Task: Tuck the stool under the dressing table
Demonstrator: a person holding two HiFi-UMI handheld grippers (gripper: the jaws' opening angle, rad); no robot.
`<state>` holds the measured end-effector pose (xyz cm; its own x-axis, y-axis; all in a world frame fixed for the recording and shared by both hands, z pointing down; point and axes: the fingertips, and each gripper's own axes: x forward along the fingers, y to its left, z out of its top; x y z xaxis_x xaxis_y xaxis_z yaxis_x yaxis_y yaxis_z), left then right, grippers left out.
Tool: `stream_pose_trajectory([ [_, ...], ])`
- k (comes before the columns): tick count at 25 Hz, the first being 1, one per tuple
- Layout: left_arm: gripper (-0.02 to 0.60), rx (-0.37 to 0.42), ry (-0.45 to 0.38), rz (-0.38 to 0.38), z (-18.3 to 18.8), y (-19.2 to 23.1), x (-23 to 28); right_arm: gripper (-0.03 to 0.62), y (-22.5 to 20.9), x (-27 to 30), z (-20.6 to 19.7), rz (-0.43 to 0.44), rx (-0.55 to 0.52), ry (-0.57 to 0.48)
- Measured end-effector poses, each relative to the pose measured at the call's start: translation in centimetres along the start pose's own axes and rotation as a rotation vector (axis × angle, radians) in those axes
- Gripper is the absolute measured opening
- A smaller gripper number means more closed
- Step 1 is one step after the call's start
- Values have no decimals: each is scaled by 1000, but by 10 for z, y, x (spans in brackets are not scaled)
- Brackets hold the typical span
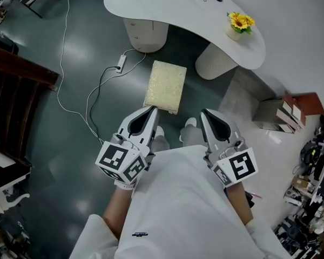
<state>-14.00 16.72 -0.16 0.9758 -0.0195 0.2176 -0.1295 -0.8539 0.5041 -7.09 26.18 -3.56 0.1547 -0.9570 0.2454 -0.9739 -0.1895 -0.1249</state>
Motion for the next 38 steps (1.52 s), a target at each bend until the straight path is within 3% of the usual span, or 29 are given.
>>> stream_pose_trajectory([
  [9, 9, -59, -18, 146, -6, 35, 2, 0, -13, 49, -9, 142, 0, 47],
  [22, 9, -170, -76, 412, 8, 68, 67, 2, -82, 135, -5, 438, -10, 120],
  [31, 9, -267, -99, 570, 1, 90, 100, 2, -87, 179, -10, 715, -34, 163],
  [38, 9, -368, -119, 671, -32, 109, 94, 2, -79, 207, -24, 832, -56, 192],
])
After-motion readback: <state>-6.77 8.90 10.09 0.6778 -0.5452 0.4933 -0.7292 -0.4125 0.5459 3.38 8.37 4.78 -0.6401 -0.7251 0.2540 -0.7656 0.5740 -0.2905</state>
